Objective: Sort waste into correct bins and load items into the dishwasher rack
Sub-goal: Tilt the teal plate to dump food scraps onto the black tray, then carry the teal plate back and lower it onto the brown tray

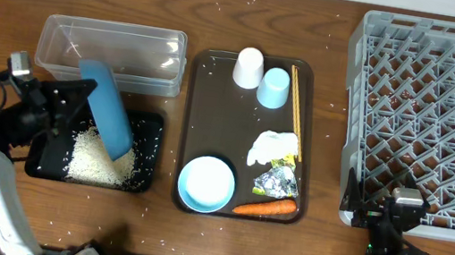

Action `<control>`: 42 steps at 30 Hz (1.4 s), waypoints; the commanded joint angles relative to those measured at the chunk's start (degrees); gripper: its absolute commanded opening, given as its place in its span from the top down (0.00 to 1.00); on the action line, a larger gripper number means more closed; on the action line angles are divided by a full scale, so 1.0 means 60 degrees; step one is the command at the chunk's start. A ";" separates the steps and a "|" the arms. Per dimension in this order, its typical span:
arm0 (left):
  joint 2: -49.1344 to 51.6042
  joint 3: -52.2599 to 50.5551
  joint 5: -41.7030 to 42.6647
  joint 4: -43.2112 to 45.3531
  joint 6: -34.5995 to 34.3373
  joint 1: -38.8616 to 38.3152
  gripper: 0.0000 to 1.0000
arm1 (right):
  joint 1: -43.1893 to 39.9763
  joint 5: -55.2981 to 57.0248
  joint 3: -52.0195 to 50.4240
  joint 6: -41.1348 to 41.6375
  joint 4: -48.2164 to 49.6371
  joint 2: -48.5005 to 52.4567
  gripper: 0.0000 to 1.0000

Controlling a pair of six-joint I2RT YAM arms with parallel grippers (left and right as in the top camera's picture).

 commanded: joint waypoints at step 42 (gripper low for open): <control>-0.3122 0.0430 -0.5308 0.0412 -0.0568 -0.5581 0.94 | -0.0080 -0.0011 -0.0011 -0.0015 -0.0040 -0.0025 0.01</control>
